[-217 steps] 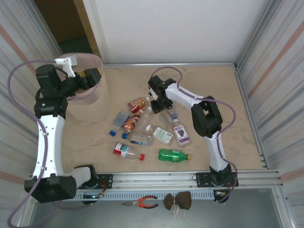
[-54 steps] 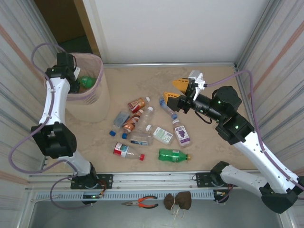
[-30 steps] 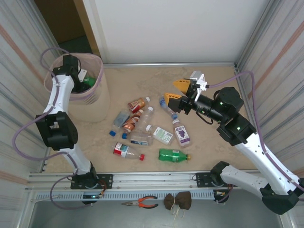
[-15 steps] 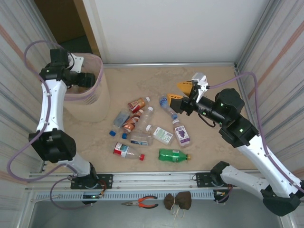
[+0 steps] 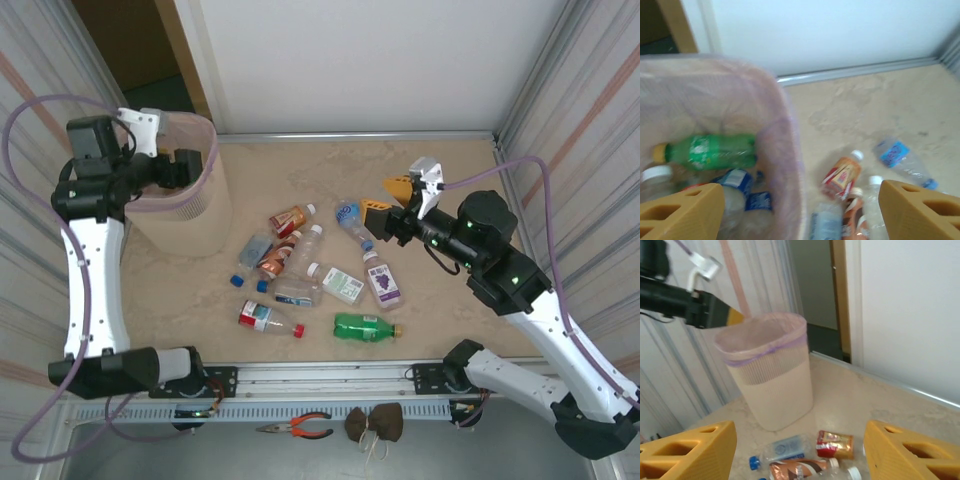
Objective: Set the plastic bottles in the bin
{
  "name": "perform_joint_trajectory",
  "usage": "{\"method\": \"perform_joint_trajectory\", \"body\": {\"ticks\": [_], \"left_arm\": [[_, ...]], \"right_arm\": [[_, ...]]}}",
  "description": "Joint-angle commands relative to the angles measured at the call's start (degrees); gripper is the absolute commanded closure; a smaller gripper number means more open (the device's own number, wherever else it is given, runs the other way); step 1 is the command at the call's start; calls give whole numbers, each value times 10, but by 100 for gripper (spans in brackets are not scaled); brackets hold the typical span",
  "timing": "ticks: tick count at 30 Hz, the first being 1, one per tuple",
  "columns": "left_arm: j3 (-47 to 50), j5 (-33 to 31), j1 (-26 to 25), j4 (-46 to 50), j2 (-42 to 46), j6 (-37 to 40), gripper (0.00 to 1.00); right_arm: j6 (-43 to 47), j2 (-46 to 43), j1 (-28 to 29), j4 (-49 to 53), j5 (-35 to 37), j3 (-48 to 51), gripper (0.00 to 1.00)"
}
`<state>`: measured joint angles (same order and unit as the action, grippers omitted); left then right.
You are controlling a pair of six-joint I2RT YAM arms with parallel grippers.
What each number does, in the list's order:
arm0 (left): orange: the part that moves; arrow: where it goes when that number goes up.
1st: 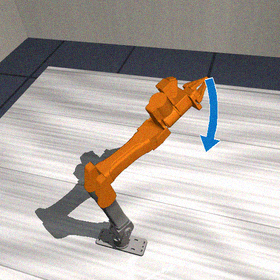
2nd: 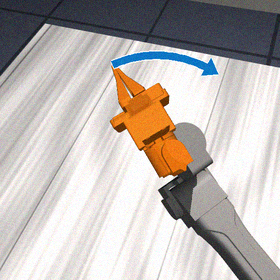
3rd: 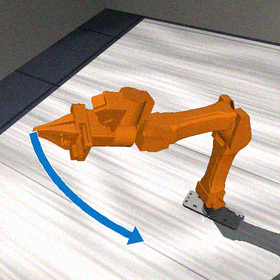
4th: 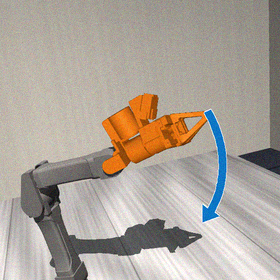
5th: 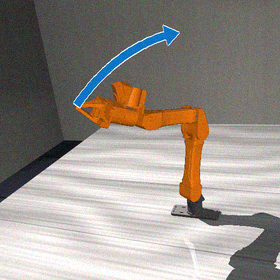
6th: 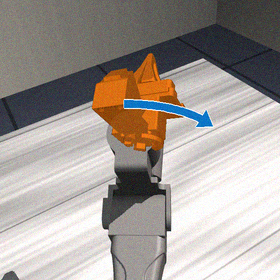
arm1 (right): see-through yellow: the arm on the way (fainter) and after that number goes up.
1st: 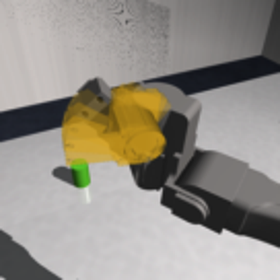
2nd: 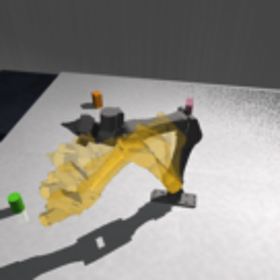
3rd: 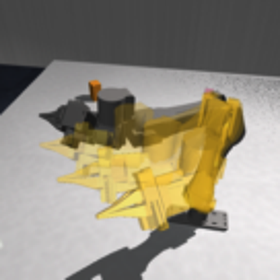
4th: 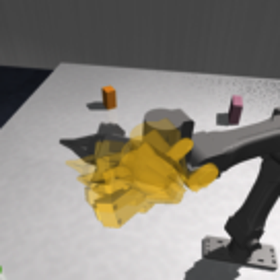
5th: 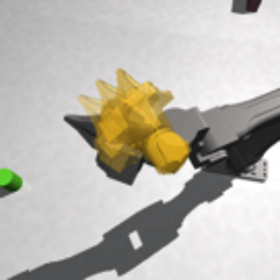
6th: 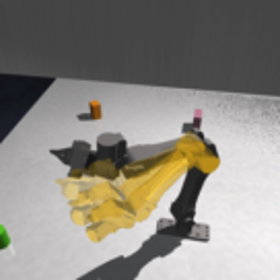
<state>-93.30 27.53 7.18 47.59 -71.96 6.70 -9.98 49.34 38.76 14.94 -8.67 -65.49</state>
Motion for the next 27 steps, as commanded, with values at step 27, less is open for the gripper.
{"method": "perform_joint_trajectory", "body": {"ticks": [27], "left_arm": [[383, 286, 3, -477, 175, -57, 18]], "right_arm": [[-61, 303, -90, 314, 80, -5, 37]]}}
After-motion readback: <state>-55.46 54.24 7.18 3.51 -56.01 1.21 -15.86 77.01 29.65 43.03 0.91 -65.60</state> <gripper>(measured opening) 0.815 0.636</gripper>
